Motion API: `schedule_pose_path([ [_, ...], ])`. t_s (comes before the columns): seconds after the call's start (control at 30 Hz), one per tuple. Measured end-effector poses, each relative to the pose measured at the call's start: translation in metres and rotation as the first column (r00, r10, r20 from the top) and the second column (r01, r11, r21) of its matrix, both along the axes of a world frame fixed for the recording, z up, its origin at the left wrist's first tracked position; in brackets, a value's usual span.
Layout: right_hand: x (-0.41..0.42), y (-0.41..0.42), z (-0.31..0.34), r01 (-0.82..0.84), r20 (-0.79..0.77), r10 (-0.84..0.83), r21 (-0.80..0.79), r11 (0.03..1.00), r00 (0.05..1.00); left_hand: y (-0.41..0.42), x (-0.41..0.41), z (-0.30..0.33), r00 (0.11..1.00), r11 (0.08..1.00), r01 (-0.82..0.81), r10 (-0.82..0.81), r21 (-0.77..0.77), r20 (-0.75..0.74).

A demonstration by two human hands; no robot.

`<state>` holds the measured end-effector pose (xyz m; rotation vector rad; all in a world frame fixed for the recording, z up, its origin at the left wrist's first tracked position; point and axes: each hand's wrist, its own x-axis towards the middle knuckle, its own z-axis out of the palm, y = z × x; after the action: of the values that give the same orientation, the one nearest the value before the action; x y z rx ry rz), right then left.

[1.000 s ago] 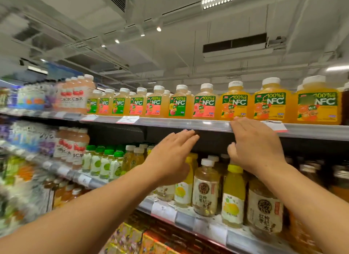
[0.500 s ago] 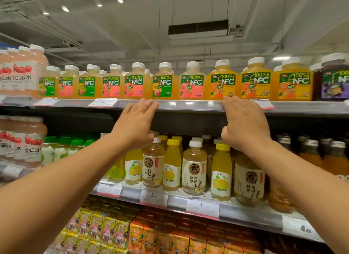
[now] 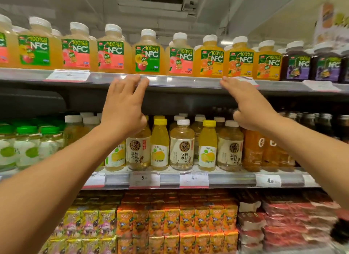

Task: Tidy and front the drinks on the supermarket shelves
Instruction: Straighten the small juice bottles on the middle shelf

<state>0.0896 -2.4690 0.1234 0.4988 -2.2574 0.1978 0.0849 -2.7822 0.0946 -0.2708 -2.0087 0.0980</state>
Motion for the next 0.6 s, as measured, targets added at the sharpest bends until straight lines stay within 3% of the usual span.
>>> schedule_pose_path([
  [0.13, -0.003, -0.011, -0.008, 0.008, -0.082, -0.016, -0.093, 0.996, 0.996, 0.004, 0.003, -0.001, 1.000, 1.000, 0.007, -0.007, 0.030, 0.010],
  [0.43, -0.011, -0.012, -0.023, 0.033, -0.192, -0.042, -0.046, 0.998, 0.980, 0.008, 0.008, -0.010, 0.998, 0.994, 0.043, -0.048, 0.098, 0.051],
  [0.53, -0.009, -0.010, -0.060, -0.157, -0.206, 0.147, -0.032, 0.987, 0.967, 0.003, 0.024, -0.045, 0.973, 0.984, 0.163, -0.172, 0.073, 0.155],
  [0.6, -0.014, -0.009, -0.081, -0.229, -0.118, 0.222, -0.050, 0.972, 0.968, -0.004, 0.035, -0.086, 0.935, 0.977, 0.213, -0.205, 0.002, 0.288],
])
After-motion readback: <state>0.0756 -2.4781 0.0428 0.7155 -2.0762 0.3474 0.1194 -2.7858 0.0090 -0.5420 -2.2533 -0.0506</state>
